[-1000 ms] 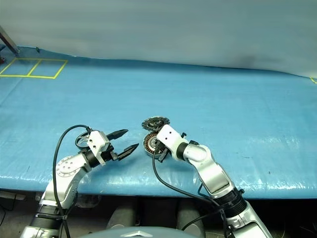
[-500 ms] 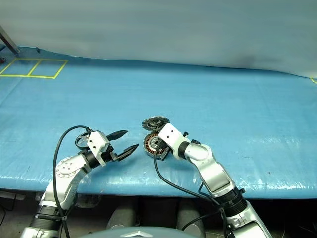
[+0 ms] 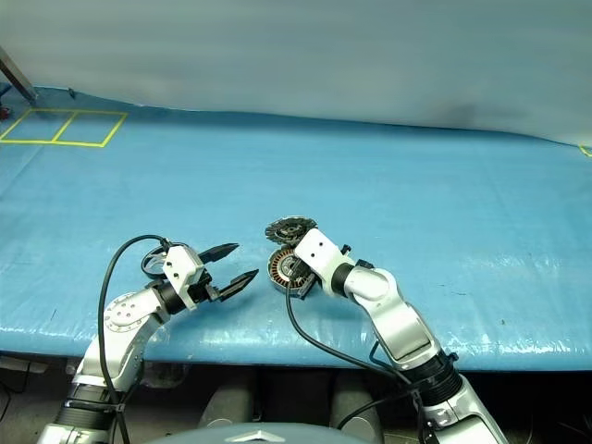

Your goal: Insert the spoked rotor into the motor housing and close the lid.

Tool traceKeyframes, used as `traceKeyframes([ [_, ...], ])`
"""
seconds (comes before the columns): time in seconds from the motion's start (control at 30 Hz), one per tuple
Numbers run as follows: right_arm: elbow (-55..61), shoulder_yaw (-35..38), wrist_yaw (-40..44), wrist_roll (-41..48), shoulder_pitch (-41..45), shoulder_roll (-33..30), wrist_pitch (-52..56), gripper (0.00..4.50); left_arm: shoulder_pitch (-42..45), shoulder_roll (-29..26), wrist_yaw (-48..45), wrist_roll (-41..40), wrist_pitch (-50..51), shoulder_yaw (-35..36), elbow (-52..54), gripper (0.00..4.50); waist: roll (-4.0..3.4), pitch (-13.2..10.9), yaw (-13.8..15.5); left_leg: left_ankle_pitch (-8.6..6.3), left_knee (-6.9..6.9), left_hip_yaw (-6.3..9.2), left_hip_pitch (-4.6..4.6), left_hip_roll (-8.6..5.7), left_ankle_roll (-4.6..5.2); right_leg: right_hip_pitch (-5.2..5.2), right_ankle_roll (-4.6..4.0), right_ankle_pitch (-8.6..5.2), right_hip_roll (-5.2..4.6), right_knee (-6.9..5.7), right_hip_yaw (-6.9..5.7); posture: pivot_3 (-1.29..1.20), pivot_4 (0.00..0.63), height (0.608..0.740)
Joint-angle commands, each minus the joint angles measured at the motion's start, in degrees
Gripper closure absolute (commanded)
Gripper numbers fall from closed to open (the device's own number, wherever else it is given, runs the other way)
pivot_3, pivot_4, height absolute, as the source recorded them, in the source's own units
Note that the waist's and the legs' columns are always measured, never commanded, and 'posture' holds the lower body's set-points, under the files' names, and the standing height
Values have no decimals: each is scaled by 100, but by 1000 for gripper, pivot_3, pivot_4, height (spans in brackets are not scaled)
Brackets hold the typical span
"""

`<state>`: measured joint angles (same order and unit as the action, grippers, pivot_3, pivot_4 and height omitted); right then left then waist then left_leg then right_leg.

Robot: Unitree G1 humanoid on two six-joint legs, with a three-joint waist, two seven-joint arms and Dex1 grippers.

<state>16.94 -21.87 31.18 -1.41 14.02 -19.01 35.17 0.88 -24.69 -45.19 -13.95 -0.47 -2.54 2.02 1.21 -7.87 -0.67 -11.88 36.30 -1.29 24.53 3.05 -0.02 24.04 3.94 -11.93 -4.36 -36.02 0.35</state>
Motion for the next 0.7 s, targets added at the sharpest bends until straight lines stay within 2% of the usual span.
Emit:
traceKeyframes([
  [0.03,162,39,-9,35,-25,9,-45,4475,21,-3,-12,-23,-78,16,88,698,0,0,0,0,1,0,-2,0,0,-2,0,0,0,0,0,0,150,740],
  [0.4,-235,16,-55,6,-132,79,-59,4475,23,-7,2,-14,-76,19,94,698,0,0,-1,-1,24,7,-10,0,1,-23,7,-2,1,-2,-1,0,150,740],
  [0.7,-496,303,-133,318,-183,339,305,4475,20,-3,3,-19,-74,17,98,698,-2,1,-2,-2,59,10,-14,5,1,-35,15,-2,2,-14,-3,0,150,740],
])
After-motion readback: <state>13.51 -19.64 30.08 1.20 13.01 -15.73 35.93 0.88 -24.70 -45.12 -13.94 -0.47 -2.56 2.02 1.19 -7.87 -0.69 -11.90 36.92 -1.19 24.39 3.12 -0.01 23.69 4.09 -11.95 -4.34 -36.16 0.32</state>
